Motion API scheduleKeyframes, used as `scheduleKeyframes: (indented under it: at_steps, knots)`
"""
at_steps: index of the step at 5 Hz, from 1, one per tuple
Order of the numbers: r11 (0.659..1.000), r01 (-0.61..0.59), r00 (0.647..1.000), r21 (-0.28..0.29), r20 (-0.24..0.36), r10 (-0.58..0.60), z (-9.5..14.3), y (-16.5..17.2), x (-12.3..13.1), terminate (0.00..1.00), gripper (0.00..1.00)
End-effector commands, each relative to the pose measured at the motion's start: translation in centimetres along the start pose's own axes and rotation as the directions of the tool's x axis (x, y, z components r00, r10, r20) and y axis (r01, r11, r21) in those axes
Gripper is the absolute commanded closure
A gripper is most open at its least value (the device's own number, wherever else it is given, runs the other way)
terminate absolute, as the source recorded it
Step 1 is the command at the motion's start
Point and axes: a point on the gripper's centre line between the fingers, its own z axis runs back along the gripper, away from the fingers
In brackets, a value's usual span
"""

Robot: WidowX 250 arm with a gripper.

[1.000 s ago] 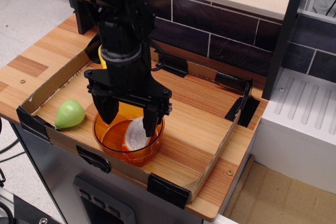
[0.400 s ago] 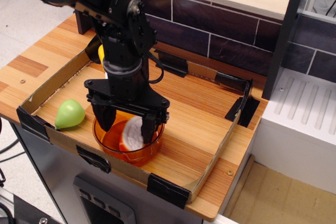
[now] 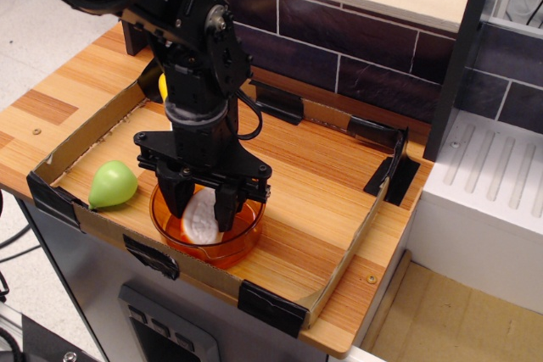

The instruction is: Take sushi out of pot

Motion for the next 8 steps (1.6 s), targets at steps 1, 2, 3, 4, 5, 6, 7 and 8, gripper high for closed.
scheduleKeyframes:
  at_steps: [1, 2, 3, 4, 5, 6, 7, 8]
  knots:
    - [0.996, -0.083, 0.996, -0.015, 0.044, 0.083, 4.1, 0.2, 0.6, 0.00, 1.00]
    - [0.984, -0.167, 0.984, -0.064, 0.059, 0.171, 7.6, 0.3, 1.3, 0.00, 1.00]
    - [0.962, -0.257, 0.963, -0.089, 0.061, 0.263, 8.8, -0.3, 4.2, 0.00, 1.00]
    - [0.951, -0.308, 0.938, -0.035, 0.157, 0.310, 7.4, -1.9, 6.6, 0.00, 1.00]
    - [0.955, -0.296, 0.943, -0.011, 0.157, 0.294, 6.0, -3.4, 8.3, 0.00, 1.00]
    - [0.977, -0.208, 0.967, 0.050, 0.160, 0.198, 4.1, -4.2, 8.9, 0.00, 1.00]
    - [0.985, -0.150, 0.977, 0.090, 0.165, 0.134, 2.8, -4.7, 9.8, 0.00, 1.00]
    - [0.987, -0.126, 0.983, 0.094, 0.144, 0.112, 1.6, -5.2, 10.2, 0.00, 1.00]
